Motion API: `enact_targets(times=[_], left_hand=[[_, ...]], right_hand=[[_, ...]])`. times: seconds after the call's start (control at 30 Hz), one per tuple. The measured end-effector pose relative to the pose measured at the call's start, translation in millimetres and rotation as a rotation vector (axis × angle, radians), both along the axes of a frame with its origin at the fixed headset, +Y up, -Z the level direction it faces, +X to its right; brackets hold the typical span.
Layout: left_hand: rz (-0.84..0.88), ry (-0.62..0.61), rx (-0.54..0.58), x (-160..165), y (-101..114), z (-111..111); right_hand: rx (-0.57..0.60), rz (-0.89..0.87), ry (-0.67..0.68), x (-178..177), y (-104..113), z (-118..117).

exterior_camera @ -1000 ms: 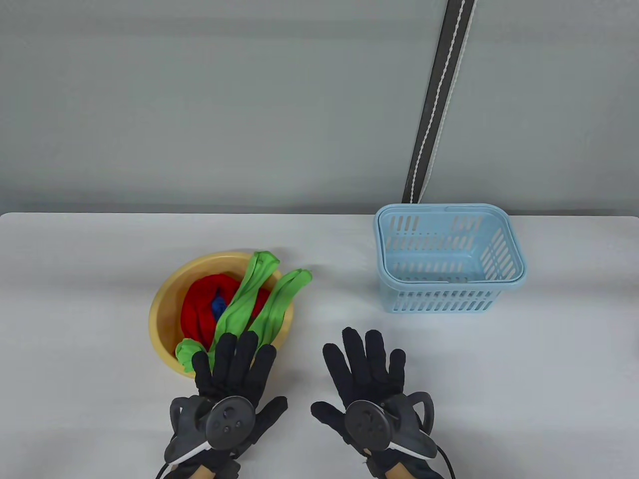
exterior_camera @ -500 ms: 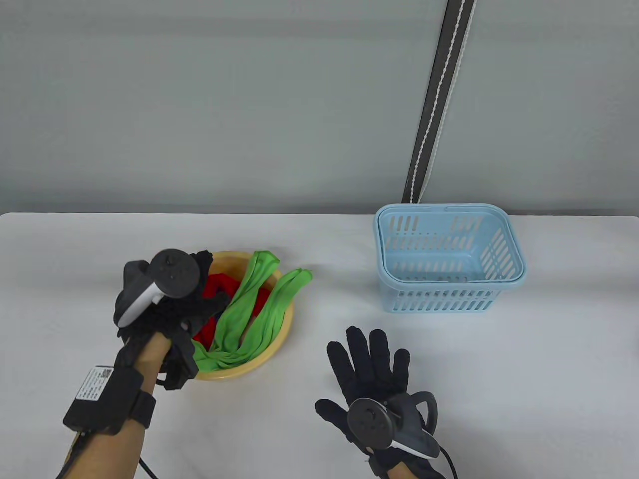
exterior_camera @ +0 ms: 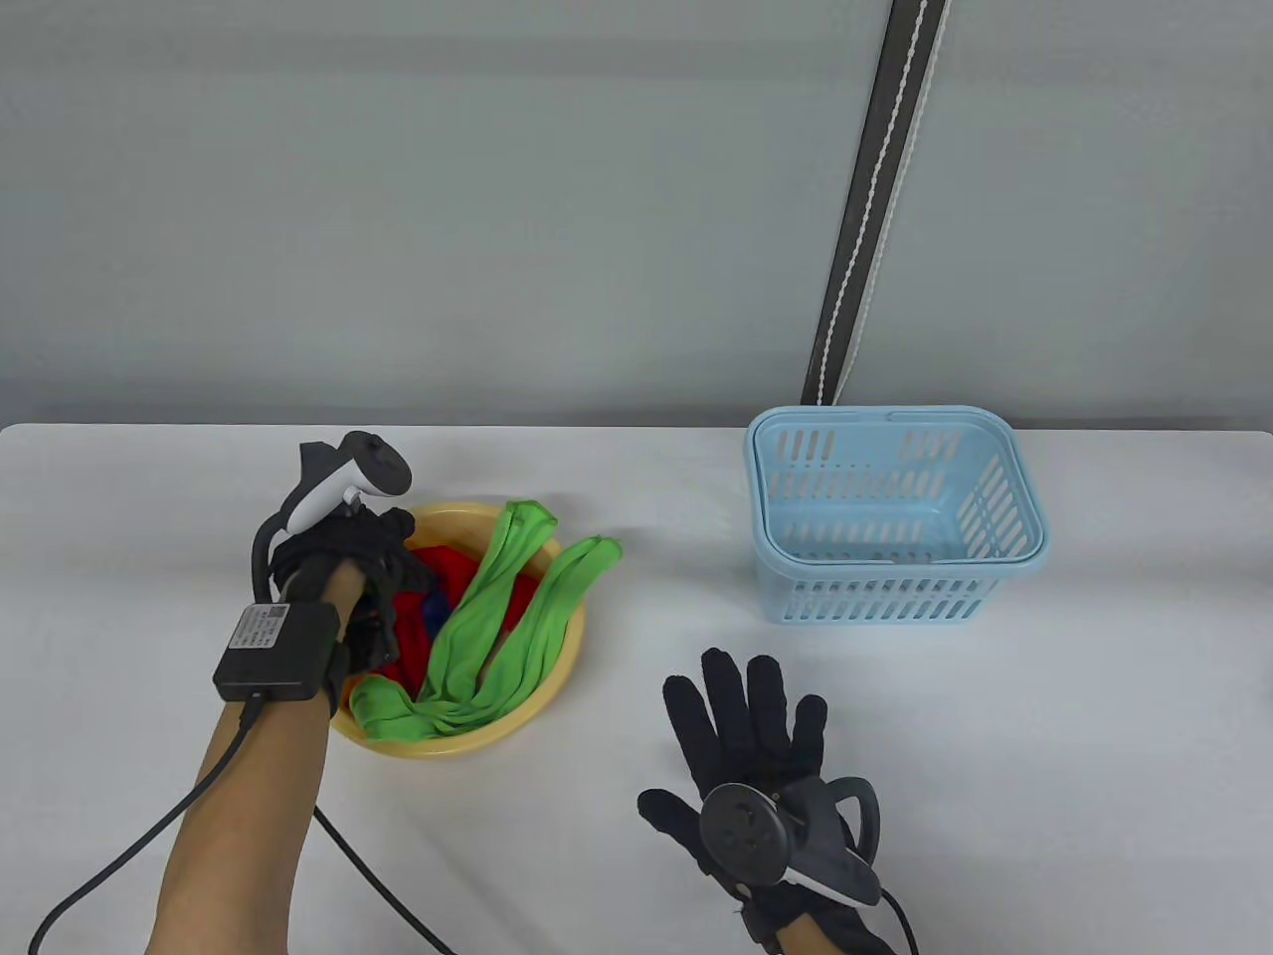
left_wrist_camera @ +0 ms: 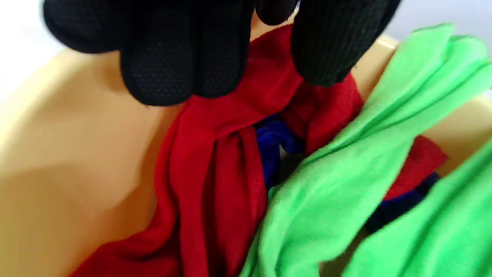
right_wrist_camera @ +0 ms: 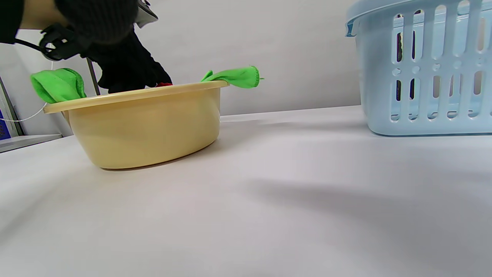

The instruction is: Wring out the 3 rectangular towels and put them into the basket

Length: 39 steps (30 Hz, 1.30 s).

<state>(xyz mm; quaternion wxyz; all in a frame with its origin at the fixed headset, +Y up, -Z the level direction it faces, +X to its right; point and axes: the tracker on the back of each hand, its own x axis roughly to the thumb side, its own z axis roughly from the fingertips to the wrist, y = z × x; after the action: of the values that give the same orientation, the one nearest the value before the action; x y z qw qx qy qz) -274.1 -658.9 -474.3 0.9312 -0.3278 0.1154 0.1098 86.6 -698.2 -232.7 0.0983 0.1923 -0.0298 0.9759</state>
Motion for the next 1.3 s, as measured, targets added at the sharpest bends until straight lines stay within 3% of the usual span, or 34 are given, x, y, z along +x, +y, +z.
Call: enact_targets(times=[0.3, 0.5, 0.73, 1.3], left_hand=[[-0.08, 0.013, 0.006, 5, -18, -16], [-0.069, 0.016, 0.072, 4, -12, -15], [-0.045, 0.023, 0.169, -1, 14, -4], [-0.139, 0.082, 0.513, -3, 114, 53]], right_hand=[[-0.009, 0.004, 0.0, -1, 0, -1], [-0.016, 0.006, 0.001, -1, 0, -1], [-0.01, -0.004, 0.002, -1, 1, -1], [-0.008, -0.031, 0.009, 1, 0, -1]])
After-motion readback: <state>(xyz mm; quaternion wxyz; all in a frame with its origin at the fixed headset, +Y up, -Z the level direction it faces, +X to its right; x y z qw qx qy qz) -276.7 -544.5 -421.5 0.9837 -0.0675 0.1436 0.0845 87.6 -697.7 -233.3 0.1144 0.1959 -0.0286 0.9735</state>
